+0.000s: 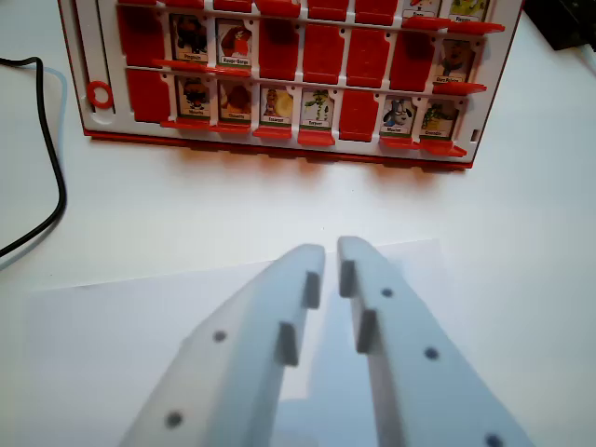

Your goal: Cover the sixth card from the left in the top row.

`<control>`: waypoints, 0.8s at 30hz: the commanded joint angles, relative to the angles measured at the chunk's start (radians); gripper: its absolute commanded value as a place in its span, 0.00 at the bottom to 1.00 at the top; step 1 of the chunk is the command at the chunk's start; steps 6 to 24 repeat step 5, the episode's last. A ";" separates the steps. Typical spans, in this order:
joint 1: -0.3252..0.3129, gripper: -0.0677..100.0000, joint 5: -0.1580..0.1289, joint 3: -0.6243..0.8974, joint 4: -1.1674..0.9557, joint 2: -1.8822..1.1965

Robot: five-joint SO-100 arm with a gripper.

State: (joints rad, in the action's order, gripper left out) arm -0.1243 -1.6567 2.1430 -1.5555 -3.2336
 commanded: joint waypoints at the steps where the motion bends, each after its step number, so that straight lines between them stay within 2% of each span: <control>1: 0.008 0.02 -0.014 -0.014 -0.002 -0.014; 3: 0.006 0.02 -0.025 0.006 -0.002 -0.034; 24: 0.008 0.02 -0.025 0.009 0.000 -0.037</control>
